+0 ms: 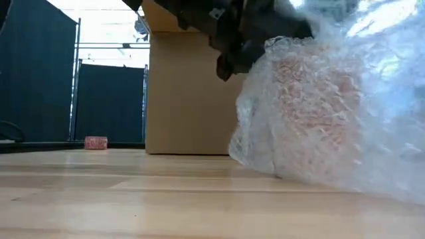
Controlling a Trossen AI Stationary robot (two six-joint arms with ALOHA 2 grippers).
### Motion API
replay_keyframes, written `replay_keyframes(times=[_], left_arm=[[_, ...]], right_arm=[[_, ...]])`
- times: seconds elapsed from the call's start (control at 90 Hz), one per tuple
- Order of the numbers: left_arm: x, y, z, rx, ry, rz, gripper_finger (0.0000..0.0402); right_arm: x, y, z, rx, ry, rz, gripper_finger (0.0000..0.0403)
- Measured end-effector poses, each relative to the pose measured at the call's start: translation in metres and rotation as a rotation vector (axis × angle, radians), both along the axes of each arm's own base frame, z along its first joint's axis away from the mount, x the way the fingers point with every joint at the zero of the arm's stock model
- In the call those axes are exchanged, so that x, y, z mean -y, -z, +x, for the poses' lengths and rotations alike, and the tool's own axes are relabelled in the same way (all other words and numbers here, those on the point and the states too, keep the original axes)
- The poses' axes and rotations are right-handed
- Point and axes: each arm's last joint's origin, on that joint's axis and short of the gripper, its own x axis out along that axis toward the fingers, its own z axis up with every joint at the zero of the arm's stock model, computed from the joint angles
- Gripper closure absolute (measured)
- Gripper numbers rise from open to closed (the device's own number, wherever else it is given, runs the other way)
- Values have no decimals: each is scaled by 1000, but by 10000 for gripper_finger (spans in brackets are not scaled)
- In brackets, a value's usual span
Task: Wrap mug
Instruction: Wrap the yellow mug with the bubble wrap
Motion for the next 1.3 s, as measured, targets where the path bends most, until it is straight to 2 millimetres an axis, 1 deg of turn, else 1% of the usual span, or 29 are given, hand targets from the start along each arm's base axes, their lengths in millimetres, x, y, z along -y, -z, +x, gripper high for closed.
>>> replay_keyframes(times=[0.078, 0.222, 0.333, 0.4, 0.456, 0.6, 0.667, 0.789, 0.878, 0.922, 1.056, 1.122, 1.222, 1.3], left_arm=[[-1, -8, -2, 8, -1, -3, 242], [-3, -27, -11, 6, 1, -12, 242], [-4, -50, -20, 33, 3, -28, 242], [-2, -60, -24, 47, 0, -48, 242], [1, -63, -28, 38, 8, -48, 242], [13, -66, -30, 80, 40, -61, 242], [16, -62, -27, 92, 40, -64, 242], [18, -47, -18, 113, 33, -70, 242], [19, -48, -15, 158, 33, -89, 242], [19, -45, -13, 156, 30, -87, 242], [12, -26, -6, 101, 8, -63, 242], [7, -21, -3, 86, -8, -54, 242], [4, -6, 1, 38, -40, -57, 242], [3, -4, 2, 37, -53, -70, 242]], right_arm=[[0, 13, 3, -40, 8, 4, 403], [-3, 27, 10, -61, 11, -10, 403], [-8, 39, 16, -82, -19, 10, 402], [-9, 43, 17, -87, -22, 7, 402], [-9, 44, 17, -90, -21, 7, 402], [-9, 45, 18, -94, -22, 3, 402], [-9, 45, 18, -89, -19, 0, 402], [-7, 45, 19, -85, -11, 4, 402], [-7, 45, 19, -82, -7, 3, 402], [-7, 45, 19, -79, -7, 4, 402], [-7, 44, 20, -74, -5, 5, 402], [-7, 44, 20, -76, 4, 8, 403], [-8, 37, 22, -87, 5, 4, 403], [-10, 30, 23, -111, -9, -13, 403]])
